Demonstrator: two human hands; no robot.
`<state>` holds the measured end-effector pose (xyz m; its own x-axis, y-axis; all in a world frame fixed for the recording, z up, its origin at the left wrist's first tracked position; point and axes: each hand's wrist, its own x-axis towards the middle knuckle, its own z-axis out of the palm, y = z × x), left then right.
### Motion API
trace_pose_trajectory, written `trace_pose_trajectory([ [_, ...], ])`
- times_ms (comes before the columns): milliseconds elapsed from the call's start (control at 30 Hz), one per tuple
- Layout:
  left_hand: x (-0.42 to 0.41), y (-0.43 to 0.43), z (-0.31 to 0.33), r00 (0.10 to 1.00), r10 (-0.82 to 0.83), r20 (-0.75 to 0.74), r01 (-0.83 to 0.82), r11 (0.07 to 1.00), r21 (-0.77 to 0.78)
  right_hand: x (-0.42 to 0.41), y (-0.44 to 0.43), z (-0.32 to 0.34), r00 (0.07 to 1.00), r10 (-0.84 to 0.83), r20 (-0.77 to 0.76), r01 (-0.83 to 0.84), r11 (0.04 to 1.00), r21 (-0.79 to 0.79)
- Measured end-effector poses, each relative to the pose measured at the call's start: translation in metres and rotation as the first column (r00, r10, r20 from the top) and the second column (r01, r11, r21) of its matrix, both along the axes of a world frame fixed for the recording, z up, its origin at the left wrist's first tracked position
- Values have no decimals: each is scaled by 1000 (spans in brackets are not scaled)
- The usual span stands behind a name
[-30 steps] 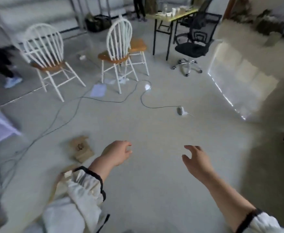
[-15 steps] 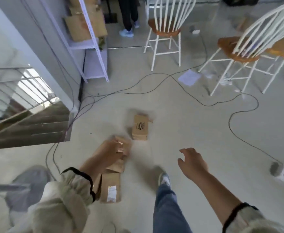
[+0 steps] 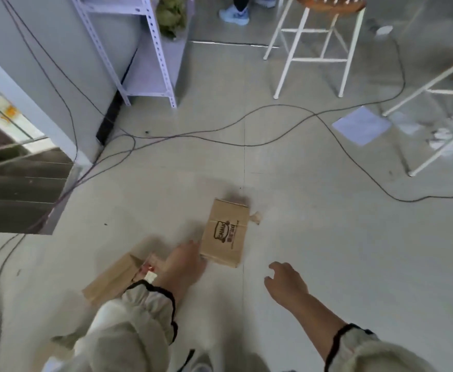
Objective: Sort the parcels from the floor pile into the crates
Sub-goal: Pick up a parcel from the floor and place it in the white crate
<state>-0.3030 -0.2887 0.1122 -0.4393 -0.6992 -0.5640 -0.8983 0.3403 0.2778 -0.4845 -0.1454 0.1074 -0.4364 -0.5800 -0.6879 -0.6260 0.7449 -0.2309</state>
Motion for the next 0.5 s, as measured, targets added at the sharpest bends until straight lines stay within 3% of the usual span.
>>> trace_pose_trajectory([
  [133, -31, -42, -161, 998, 60, -19, -59, 997, 48, -8, -51, -149, 999, 19, -26, -20, 1000, -16],
  [233, -42, -78, -239, 991, 130, 7, -130, 991, 0, -14, -86, -218, 998, -3, 58, 9, 994, -105],
  [300, -48, -89, -270, 983, 176, -44, -177, 984, -19, -20, -101, -246, 996, 74, 52, -64, 981, -183],
  [367, -53, -89, -288, 964, 244, -106, -247, 969, -19, -22, -106, -260, 979, 189, -81, -202, 957, -206],
  [500, -64, -76, -281, 950, 270, -157, -284, 955, -80, -20, -95, -271, 988, 153, -25, -154, 947, -283],
])
